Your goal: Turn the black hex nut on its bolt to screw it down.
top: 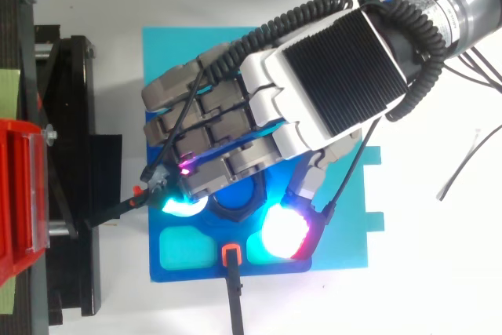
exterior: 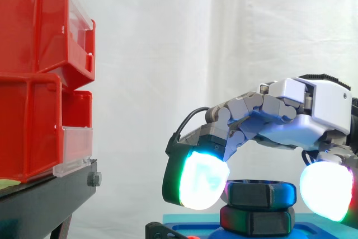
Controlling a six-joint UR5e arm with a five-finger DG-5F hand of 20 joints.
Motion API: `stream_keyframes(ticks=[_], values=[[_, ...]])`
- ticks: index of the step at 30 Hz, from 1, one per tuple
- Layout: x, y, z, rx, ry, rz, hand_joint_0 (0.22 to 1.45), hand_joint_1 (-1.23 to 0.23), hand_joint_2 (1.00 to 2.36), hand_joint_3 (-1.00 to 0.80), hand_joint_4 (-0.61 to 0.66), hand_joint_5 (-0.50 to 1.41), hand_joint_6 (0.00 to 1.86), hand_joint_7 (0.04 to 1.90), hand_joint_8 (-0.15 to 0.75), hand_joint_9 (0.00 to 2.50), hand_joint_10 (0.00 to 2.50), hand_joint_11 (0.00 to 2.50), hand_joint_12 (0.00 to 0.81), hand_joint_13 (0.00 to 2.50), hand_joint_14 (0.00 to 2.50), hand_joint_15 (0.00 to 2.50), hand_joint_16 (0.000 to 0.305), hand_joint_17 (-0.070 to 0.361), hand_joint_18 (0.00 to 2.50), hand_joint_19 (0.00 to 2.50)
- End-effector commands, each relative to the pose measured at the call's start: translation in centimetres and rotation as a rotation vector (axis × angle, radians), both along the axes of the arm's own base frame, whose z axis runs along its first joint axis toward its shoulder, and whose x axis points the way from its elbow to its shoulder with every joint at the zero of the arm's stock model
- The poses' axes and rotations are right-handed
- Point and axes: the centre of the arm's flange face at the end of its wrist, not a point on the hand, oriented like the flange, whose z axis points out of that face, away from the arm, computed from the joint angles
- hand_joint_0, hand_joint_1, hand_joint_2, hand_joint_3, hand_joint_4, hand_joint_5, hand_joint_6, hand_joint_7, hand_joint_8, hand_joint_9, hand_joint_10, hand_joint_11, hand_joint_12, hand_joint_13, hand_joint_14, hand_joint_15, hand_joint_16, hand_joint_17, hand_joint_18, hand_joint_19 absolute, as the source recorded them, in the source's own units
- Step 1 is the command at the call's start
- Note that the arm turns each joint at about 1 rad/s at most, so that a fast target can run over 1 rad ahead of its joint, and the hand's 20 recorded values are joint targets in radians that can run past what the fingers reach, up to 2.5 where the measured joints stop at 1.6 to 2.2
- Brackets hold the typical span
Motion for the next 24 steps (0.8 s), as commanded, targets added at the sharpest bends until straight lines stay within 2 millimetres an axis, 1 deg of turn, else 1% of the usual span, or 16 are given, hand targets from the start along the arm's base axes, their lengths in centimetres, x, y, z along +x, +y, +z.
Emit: stream_keyframes(ticks=[1,9,15,24], values=[[0.0,-0.2,0.0,0.0,-0.002,-0.002,0.33,-0.44,1.0,-0.5,0.19,-0.19,0.7,0.83,0.245,0.68,0.01,0.37,0.313,0.64,0.01,0.33,0.044,0.099,0.41,0.31],[-0.2,-0.8,0.0,-0.005,-0.001,0.002,0.34,-0.45,1.0,-0.5,0.19,-0.19,0.67,0.86,0.247,0.67,0.01,0.37,0.313,0.64,0.01,0.32,0.044,0.098,0.41,0.3],[-0.3,-1.1,0.0,-0.006,-0.001,0.0,0.34,-0.41,1.0,-0.5,0.19,-0.18,0.68,0.87,0.247,0.67,0.01,0.37,0.312,0.64,0.01,0.32,0.043,0.097,0.41,0.31],[-0.7,-2.2,-0.2,-0.012,0.001,0.004,0.35,-0.38,1.0,-0.5,0.19,-0.18,0.69,0.84,0.248,0.68,0.01,0.37,0.314,0.64,0.01,0.33,0.043,0.097,0.4,0.31]])
